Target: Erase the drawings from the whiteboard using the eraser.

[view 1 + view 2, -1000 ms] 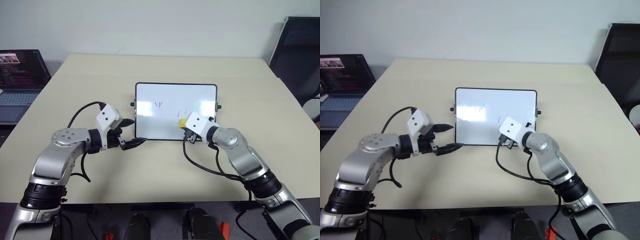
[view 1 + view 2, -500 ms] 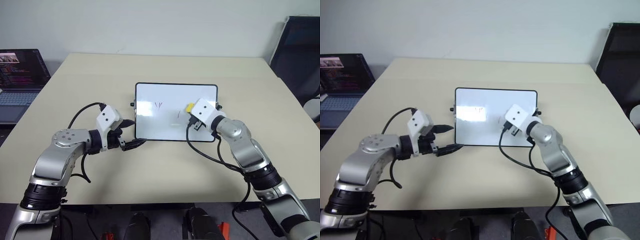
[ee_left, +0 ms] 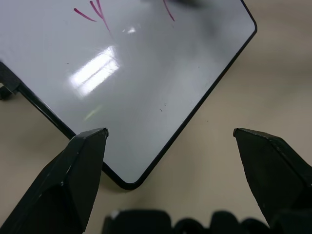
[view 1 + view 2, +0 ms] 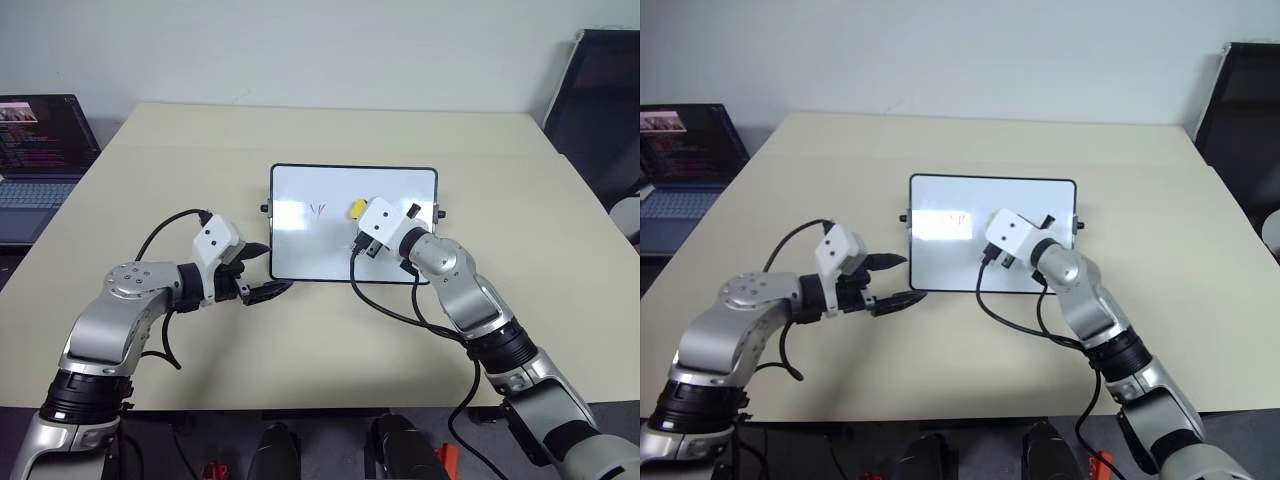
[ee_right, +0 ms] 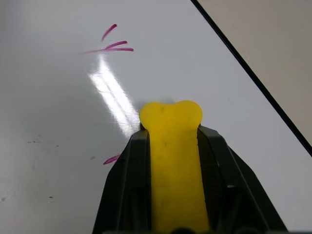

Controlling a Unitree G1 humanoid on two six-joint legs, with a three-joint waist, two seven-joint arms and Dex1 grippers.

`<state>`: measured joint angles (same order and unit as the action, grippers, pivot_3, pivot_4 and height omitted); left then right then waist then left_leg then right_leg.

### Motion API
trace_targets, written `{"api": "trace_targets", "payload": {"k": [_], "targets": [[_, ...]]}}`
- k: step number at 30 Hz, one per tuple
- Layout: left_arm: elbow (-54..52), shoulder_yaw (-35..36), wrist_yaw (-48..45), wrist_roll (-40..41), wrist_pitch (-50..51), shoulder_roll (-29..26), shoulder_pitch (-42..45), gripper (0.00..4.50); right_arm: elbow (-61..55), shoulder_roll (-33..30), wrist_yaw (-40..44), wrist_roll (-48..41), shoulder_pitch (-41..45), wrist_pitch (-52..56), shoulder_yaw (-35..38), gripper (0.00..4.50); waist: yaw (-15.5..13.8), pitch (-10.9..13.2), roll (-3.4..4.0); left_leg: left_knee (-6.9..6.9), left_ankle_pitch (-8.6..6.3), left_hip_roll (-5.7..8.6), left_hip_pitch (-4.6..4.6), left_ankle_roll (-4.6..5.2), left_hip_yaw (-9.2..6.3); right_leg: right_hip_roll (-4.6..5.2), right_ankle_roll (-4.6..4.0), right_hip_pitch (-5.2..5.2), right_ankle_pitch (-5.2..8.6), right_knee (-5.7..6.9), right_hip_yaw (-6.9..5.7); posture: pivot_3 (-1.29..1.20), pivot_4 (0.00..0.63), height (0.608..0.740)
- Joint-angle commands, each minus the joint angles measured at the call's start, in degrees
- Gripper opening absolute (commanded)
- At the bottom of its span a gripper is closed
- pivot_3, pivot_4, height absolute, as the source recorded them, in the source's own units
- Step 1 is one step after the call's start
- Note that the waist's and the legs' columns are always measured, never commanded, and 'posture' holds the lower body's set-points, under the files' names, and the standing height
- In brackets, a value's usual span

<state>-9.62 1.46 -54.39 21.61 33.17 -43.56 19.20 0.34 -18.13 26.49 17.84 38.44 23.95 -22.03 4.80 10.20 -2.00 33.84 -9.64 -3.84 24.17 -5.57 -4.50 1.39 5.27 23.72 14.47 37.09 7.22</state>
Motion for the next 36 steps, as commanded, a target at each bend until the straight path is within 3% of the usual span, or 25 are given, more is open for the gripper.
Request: {"api": "trace_targets", "payload": {"k": [1,6,14,18,27,31,36], "targets": [[-2.70,1.00,0.20,0.76,-0.12,-0.46,-0.15,4.50,-1.39,-1.60,5.34,-0.43,-3.27,5.30,-1.63,0.96,-0.01,0.00,0.00,-0.02,0.00,0.00,-0.01,0.00,-0.02,-0.01,-0.01,0.00,0.02,0.01,-0.02,0.00,0.150,0.740],[-3.08,1.05,0.37,0.87,0.24,-0.37,-0.40,4.50,-3.69,-1.77,6.39,-0.60,-4.00,7.19,-0.80,0.96,0.03,0.00,0.00,0.10,0.01,0.00,-0.14,-0.01,-0.05,-0.01,-0.17,-0.10,-0.02,0.04,-0.01,0.00,0.150,0.740],[-3.09,0.67,0.28,1.03,0.44,-0.25,-0.10,4.50,0.40,0.56,-4.41,1.88,0.29,1.00,2.52,0.96,0.01,0.00,0.00,0.15,0.03,0.03,-0.22,-0.01,-0.05,-0.01,-0.25,-0.13,-0.08,0.01,0.04,0.00,0.150,0.740],[-3.11,0.72,0.26,1.07,0.44,-0.37,-0.14,4.50,0.41,0.70,-2.64,1.39,-0.24,1.16,1.67,0.96,0.01,0.00,0.00,0.10,0.03,0.02,-0.19,-0.01,-0.05,-0.02,-0.22,-0.15,-0.07,0.00,0.03,0.00,0.150,0.740],[-2.82,1.25,0.65,1.07,0.35,-0.53,0.06,4.50,-4.62,-3.25,10.85,0.25,-4.26,7.36,-3.58,0.96,0.14,0.00,-0.01,0.06,0.02,0.00,-0.21,0.00,-0.05,-0.04,-0.19,-0.17,-0.01,0.00,0.02,0.00,0.150,0.740],[-2.60,1.72,1.56,1.21,0.28,-0.04,0.30,4.50,-4.69,-0.22,6.64,0.01,-2.36,6.30,-0.12,0.96,0.19,0.00,0.00,0.11,0.02,0.00,-0.25,0.00,-0.05,-0.04,-0.23,-0.14,-0.04,0.02,0.04,0.00,0.150,0.740],[-2.52,3.17,3.04,1.91,0.99,-0.06,-0.33,4.50,-9.95,4.68,6.56,-8.99,-2.92,10.47,9.14,0.96,0.11,0.01,0.01,0.10,0.03,0.00,-0.16,-0.01,-0.05,-0.04,-0.22,-0.09,-0.06,0.03,0.03,0.00,0.150,0.740]]}}
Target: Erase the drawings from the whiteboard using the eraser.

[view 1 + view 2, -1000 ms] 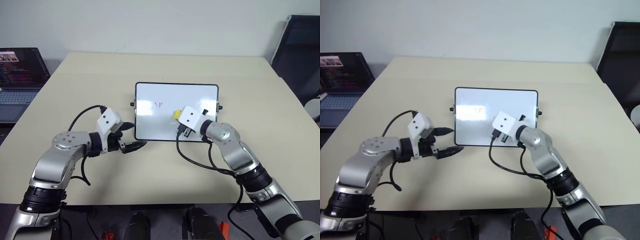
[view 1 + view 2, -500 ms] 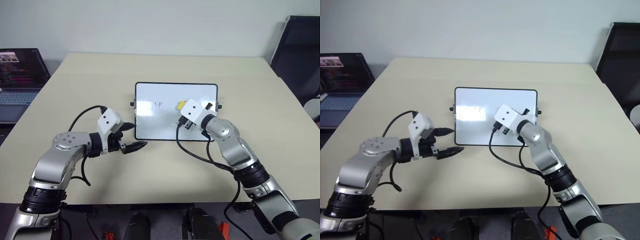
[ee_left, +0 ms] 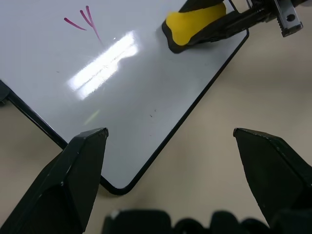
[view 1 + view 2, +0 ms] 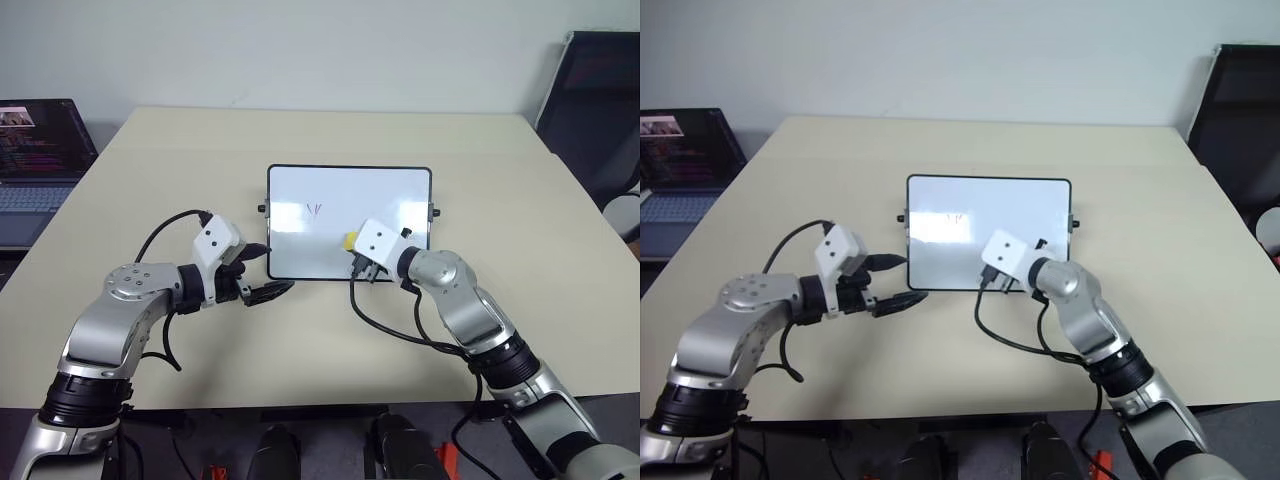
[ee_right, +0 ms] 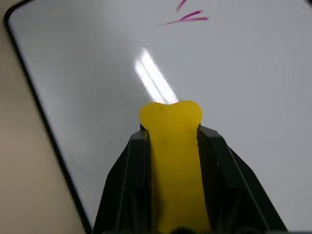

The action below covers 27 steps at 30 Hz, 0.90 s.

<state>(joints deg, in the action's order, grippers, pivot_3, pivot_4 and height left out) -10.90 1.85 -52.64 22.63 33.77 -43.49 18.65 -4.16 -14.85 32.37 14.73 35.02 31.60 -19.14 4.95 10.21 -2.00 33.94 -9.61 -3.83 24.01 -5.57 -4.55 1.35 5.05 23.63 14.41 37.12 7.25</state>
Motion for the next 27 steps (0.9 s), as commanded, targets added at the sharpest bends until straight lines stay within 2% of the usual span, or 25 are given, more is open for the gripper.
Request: {"api": "trace_targets", "payload": {"k": [1,5,11,15,27], "targets": [[-1.12,3.80,2.07,1.36,0.98,-0.05,0.21,4.50,-8.27,2.29,2.23,-9.44,-0.26,4.60,8.30,0.96,-0.07,0.01,0.02,-0.03,0.00,0.00,0.07,0.00,0.00,0.00,0.01,0.03,0.01,-0.02,0.00,0.00,0.150,0.740],[-1.90,6.00,3.34,2.38,2.46,-0.51,-0.62,4.50,-16.29,2.64,5.31,-17.57,-2.45,10.33,11.73,0.96,-0.16,0.02,0.03,-0.11,-0.01,0.00,0.64,0.01,-0.12,-0.02,0.31,0.51,-0.11,0.03,-0.10,0.00,0.150,0.740],[-3.22,8.02,4.47,2.89,3.55,-1.34,-1.95,4.50,-22.69,-2.59,7.71,-22.36,-6.14,14.07,10.75,0.96,-0.19,0.04,0.07,-0.15,-0.03,0.00,0.68,0.00,-0.16,-0.01,0.26,0.52,0.14,-0.01,-0.14,0.00,0.150,0.740],[-4.30,9.30,5.58,3.32,3.94,-1.35,-2.66,4.50,-23.37,-4.53,7.34,-23.35,-7.59,13.58,9.99,0.96,-0.18,0.04,0.06,-0.06,-0.02,0.00,0.68,-0.01,-0.15,-0.01,0.08,0.51,0.17,0.02,-0.12,0.00,0.150,0.740],[-7.05,11.54,8.62,3.38,3.88,-0.42,-6.05,4.50,-18.32,-4.37,7.53,-24.60,-5.22,8.49,6.23,0.96,-0.16,0.04,0.06,-0.02,-0.02,0.00,0.67,-0.01,-0.14,-0.02,0.07,0.50,0.13,0.00,-0.11,0.00,0.150,0.740]]}}
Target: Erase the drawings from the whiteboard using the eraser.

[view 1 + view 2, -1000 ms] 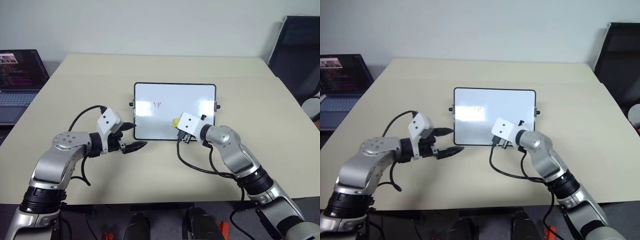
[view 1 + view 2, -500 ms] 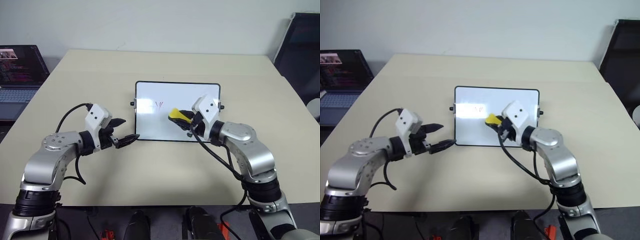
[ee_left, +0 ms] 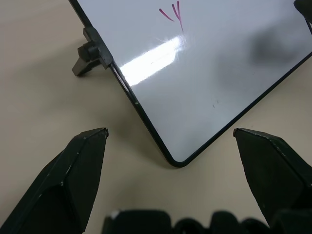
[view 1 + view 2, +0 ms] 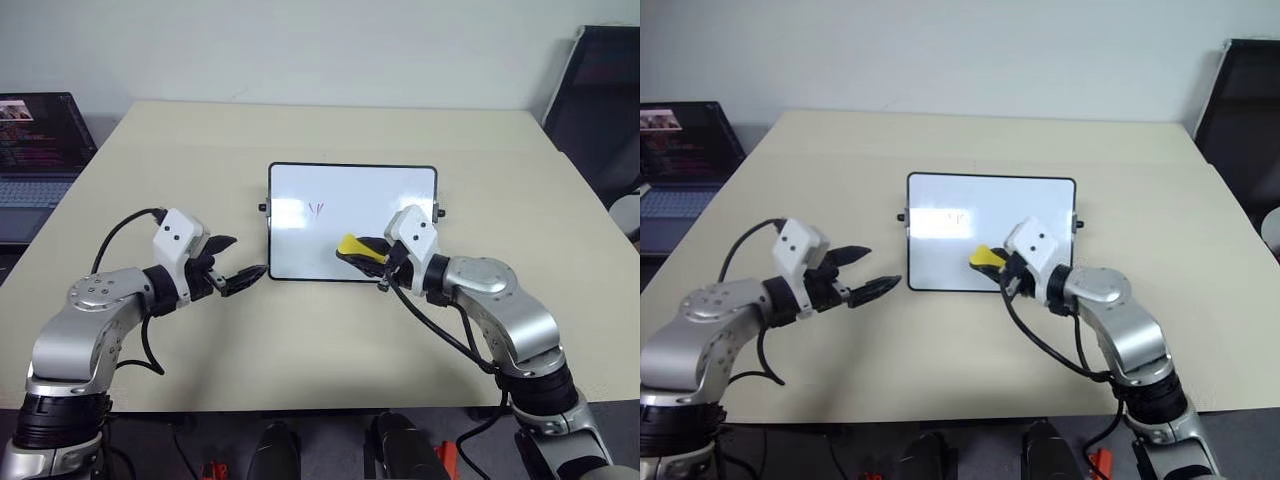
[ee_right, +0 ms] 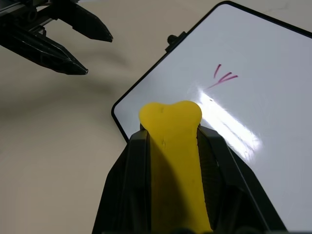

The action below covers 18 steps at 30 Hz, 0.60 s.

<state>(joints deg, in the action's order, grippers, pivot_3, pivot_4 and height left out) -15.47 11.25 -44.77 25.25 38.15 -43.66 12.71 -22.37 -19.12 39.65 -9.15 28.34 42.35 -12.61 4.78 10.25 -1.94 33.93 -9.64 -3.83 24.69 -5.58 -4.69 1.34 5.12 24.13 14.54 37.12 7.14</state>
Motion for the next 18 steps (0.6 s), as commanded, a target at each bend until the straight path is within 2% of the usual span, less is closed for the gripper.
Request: {"api": "trace_targets", "payload": {"k": [1,18], "targets": [[-2.49,2.22,1.03,0.75,-0.63,-0.26,-0.11,4.50,0.29,0.01,0.33,-0.73,1.78,-2.62,-0.69,0.96,0.00,0.00,0.00,0.00,0.00,0.00,0.00,0.00,0.00,0.00,0.00,0.00,0.00,0.01,0.00,0.00,0.150,0.740],[0.18,3.44,3.34,1.19,-5.40,1.99,3.68,4.50,8.61,4.48,-2.51,1.55,6.85,-13.36,-2.98,0.96,-0.03,0.00,0.00,0.02,0.00,0.00,0.00,0.00,-0.01,-0.01,0.13,-0.02,-0.09,0.04,-0.01,0.00,0.150,0.740]]}}
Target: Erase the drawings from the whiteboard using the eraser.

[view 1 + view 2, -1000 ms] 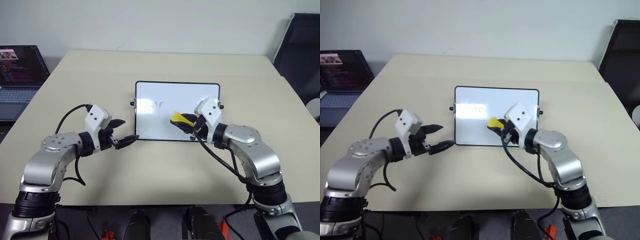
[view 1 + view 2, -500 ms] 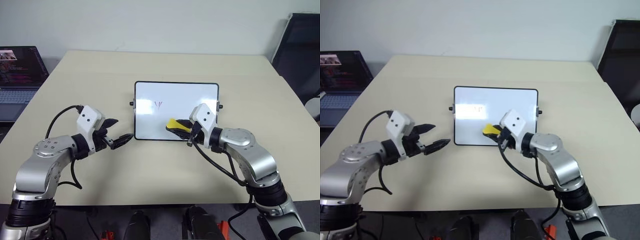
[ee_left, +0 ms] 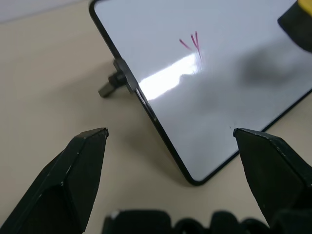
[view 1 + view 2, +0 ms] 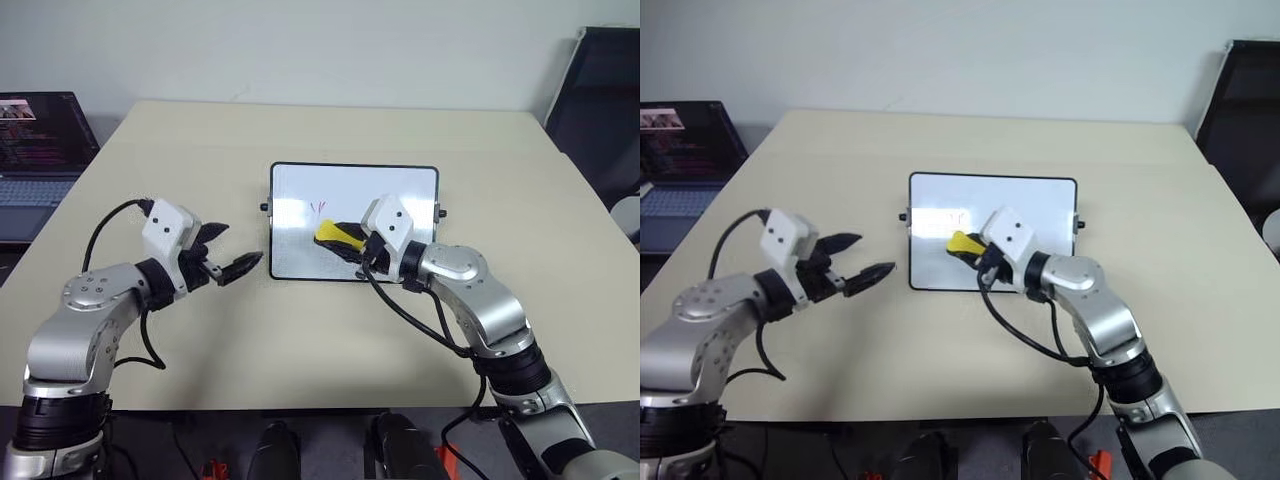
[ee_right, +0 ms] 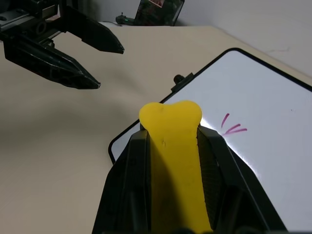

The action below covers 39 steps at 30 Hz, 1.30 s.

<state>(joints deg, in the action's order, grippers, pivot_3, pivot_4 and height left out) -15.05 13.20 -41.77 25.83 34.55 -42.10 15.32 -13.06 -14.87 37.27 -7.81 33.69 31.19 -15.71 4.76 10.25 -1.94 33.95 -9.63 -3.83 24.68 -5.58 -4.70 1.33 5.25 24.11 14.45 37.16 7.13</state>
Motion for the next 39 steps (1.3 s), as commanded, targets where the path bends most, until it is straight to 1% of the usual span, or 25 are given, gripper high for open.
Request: {"api": "trace_targets", "payload": {"k": [1,3,6,10,15,18,20,22,24,26,27,30,33,35,39], "targets": [[-0.15,1.64,0.52,0.90,-1.85,0.80,1.28,4.50,-0.40,0.23,-0.19,0.42,1.66,-2.58,-0.05,0.96,0.01,0.00,0.00,0.00,0.00,0.00,0.00,0.00,0.00,0.00,0.00,0.00,0.00,0.00,0.01,0.00,0.150,0.740],[0.05,1.75,0.59,1.12,-1.88,1.16,1.53,4.50,0.30,0.13,-0.46,1.14,2.03,-3.51,-0.46,0.96,0.01,0.00,0.00,0.00,0.00,0.00,0.00,0.00,0.00,0.00,0.04,0.00,-0.02,0.01,0.00,0.00,0.150,0.740],[0.21,1.47,-0.04,1.09,-1.57,0.76,1.33,4.50,3.09,0.14,-2.33,4.46,3.71,-6.37,-1.45,0.96,0.02,0.00,0.00,0.00,0.00,-0.01,0.00,0.00,0.00,-0.01,0.10,0.01,-0.06,0.03,0.00,0.00,0.150,0.740],[-0.19,0.67,-1.91,1.46,-1.41,0.04,0.55,4.50,12.92,0.99,-7.98,12.91,9.96,-12.52,-4.24,0.96,0.17,0.00,0.00,0.02,0.00,0.00,-0.01,0.00,0.01,-0.02,0.06,0.02,-0.06,0.04,0.01,0.00,0.150,0.740],[-0.22,-0.65,-3.26,1.06,-1.58,0.02,0.86,4.50,24.43,4.20,-11.96,17.96,16.51,-17.63,-5.83,0.96,0.17,0.00,0.01,-0.01,0.01,-0.01,-0.02,0.00,0.00,-0.03,0.04,0.02,-0.16,0.04,0.00,0.00,0.150,0.740],[-0.12,-1.13,-3.70,0.87,-1.68,0.01,1.02,4.50,30.52,5.63,-12.29,20.28,18.93,-19.44,-7.37,0.96,0.19,0.00,0.01,-0.03,0.01,-0.01,-0.01,0.00,0.00,-0.03,0.00,0.02,-0.26,0.03,0.00,0.00,0.150,0.740],[-0.08,-1.25,-3.74,0.88,-1.74,0.00,1.09,4.50,33.33,5.47,-10.28,22.25,19.77,-18.25,-9.47,0.96,0.06,0.01,0.01,-0.05,0.00,-0.01,-0.01,0.00,-0.01,-0.03,-0.01,0.02,-0.28,0.02,-0.01,0.00,0.150,0.740],[-0.06,-1.34,-3.80,0.84,-1.75,0.07,1.12,4.50,33.26,4.25,-5.44,23.28,18.92,-16.21,-12.08,0.96,0.04,0.01,0.02,-0.05,0.00,-0.01,-0.01,0.00,-0.01,-0.03,-0.01,0.02,-0.28,0.02,-0.01,0.00,0.150,0.740],[-0.14,-1.32,-3.87,0.83,-1.70,0.16,1.05,4.50,31.02,3.21,-1.22,23.23,17.06,-14.27,-13.52,0.96,0.10,0.00,0.01,-0.04,0.00,-0.01,-0.01,0.00,-0.01,-0.03,0.01,0.01,-0.26,0.04,-0.01,0.00,0.150,0.740],[-0.19,-1.30,-3.91,0.87,-1.63,0.21,0.99,4.50,29.32,2.63,0.46,23.43,15.84,-13.37,-14.03,0.96,0.08,0.00,0.01,-0.03,0.01,-0.01,-0.06,0.00,-0.02,-0.04,0.06,-0.01,-0.23,0.10,-0.02,0.00,0.150,0.740],[-0.26,-1.31,-3.89,0.89,-1.59,0.24,0.94,4.50,29.52,2.80,-0.78,23.97,15.96,-13.74,-13.51,0.96,0.09,0.01,0.01,-0.02,0.01,-0.01,-0.06,0.00,-0.04,-0.04,0.08,-0.02,-0.21,0.11,-0.02,0.00,0.150,0.740],[-0.41,-1.36,-3.86,0.91,-1.56,0.37,0.56,4.50,33.94,4.12,-11.07,26.65,19.43,-17.40,-10.01,0.96,0.17,0.01,0.02,0.04,0.02,-0.01,-0.13,0.00,-0.04,-0.05,0.01,-0.03,-0.11,0.20,0.00,0.00,0.150,0.740],[-0.55,-1.40,-3.80,0.95,-1.52,0.49,0.38,4.50,37.18,4.37,-14.34,27.11,21.55,-19.06,-8.83,0.96,0.02,0.01,0.01,0.12,0.10,0.00,-0.16,0.03,-0.03,-0.05,-0.13,-0.01,-0.07,0.44,0.01,0.00,0.150,0.740],[-0.74,-1.49,-3.72,1.02,-1.49,0.65,0.20,4.50,38.41,3.92,-11.79,27.08,21.33,-18.22,-9.75,0.96,-0.01,0.00,0.00,0.13,0.15,0.00,-0.19,0.05,-0.03,-0.05,-0.15,-0.01,-0.06,0.50,0.01,0.00,0.150,0.740],[-1.02,-1.44,-3.61,1.16,-1.41,0.81,-0.09,4.50,35.17,2.04,-1.56,26.69,17.41,-15.14,-13.37,0.96,0.06,-0.02,-0.02,0.09,0.16,0.00,-0.31,0.06,-0.02,-0.05,-0.17,-0.07,-0.04,0.54,0.03,0.00,0.150,0.740]]}}
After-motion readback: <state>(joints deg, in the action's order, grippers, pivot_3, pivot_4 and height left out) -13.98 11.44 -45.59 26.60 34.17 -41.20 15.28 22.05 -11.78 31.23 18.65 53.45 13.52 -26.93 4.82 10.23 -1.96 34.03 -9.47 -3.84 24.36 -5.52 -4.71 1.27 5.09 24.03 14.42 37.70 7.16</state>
